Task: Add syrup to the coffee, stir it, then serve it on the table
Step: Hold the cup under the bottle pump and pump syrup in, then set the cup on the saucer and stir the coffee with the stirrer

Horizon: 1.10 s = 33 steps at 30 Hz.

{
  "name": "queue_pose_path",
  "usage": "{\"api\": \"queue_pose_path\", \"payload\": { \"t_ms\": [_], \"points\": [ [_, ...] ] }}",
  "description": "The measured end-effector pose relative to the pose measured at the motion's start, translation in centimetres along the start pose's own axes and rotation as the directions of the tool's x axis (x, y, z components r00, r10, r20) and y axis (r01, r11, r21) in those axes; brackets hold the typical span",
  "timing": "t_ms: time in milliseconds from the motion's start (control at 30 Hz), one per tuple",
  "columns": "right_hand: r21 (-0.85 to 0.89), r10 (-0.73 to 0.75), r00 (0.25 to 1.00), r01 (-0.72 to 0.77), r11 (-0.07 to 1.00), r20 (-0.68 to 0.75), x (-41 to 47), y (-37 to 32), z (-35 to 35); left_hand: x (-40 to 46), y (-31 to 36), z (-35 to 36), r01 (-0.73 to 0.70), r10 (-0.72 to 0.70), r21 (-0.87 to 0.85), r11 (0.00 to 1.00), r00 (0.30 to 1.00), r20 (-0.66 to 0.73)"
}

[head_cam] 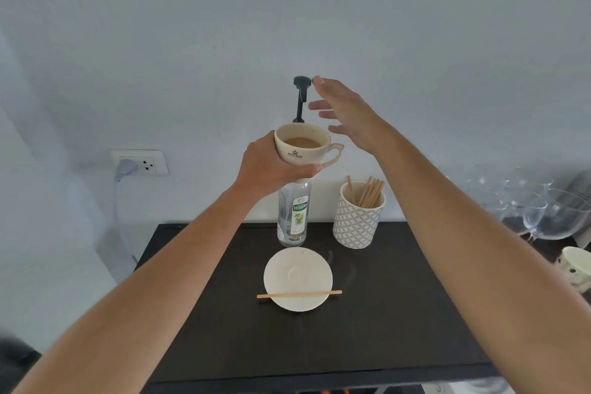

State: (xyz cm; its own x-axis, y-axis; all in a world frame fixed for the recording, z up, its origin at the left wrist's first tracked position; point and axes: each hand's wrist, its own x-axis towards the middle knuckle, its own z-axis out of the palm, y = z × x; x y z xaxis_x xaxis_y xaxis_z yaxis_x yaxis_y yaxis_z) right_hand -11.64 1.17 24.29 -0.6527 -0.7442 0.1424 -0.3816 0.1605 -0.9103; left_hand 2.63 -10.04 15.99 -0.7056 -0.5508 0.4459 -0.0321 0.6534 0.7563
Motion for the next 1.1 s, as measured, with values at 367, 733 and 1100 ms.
{"api": "queue_pose_path", "payload": {
  "t_ms": [367,733,1100],
  "points": [
    [0.004,-0.033,0.999,0.033,0.999,-0.039,-6.7,6.9,2.0,-4.9,-1.5,2.3,0.055,-0.055,-0.017,0.998,0.998,0.031],
    [0.056,-0.046,0.991,0.039,0.998,0.124,-10.1,12.8,3.2,-8.5,-4.2,4.5,0.127,-0.125,-0.026,0.992,0.991,0.038],
    [0.086,-0.017,0.967,-0.005,0.996,0.253,-11.9,16.1,4.3,-10.4,-6.4,5.2,0.149,-0.148,0.001,0.989,0.979,0.138]
  ]
}}
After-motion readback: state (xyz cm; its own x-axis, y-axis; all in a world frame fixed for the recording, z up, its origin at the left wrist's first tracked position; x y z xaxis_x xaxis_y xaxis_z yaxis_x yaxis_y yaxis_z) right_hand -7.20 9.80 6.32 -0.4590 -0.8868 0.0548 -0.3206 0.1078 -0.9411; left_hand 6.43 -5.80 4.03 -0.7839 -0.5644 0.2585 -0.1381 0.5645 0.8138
